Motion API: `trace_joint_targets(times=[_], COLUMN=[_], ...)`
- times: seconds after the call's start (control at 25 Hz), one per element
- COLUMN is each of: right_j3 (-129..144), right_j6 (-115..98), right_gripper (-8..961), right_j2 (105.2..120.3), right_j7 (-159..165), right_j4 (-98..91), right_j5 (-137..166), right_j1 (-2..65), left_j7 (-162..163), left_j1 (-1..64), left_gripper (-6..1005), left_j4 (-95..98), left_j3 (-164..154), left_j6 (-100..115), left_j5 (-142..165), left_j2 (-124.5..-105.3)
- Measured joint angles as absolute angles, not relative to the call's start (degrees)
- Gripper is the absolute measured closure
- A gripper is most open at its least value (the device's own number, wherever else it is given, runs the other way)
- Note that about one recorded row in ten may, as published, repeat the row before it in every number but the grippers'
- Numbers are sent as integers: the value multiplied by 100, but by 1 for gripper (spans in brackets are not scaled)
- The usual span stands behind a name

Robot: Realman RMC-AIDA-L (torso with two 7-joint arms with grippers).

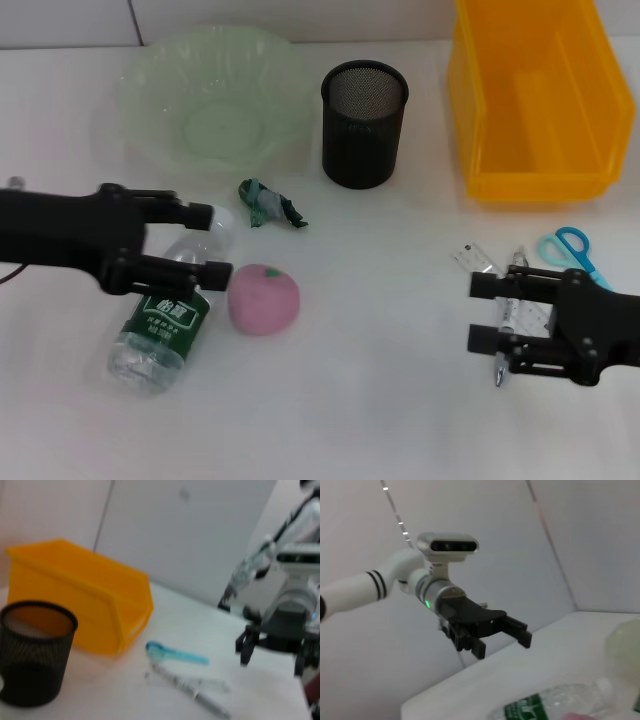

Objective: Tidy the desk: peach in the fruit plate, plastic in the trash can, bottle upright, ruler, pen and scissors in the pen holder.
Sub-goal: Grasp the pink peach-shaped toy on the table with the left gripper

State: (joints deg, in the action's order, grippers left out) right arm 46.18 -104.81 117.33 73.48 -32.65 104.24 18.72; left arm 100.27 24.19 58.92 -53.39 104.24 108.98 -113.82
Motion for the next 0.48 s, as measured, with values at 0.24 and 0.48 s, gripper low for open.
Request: trace_joint_targets(times=[0.24, 0.48], right_j3=[4194, 4186], right_j6=[-10361, -10144], right_gripper=[254, 254], right_j2=[11756, 11788], right_j7=[7346, 7341], right_j4=[-3260, -3232], right_j5=[10695, 10713], right_j1=[1755, 1677], left_j7=[11064, 11883], left_j1=[3471, 3766], left_gripper=[136, 135], left_j4=[6520, 6608], left_j3=[-5846, -7399], left_j6=[10048, 9060], left_j5=[12871, 13310], left_j2=[-11870, -11862])
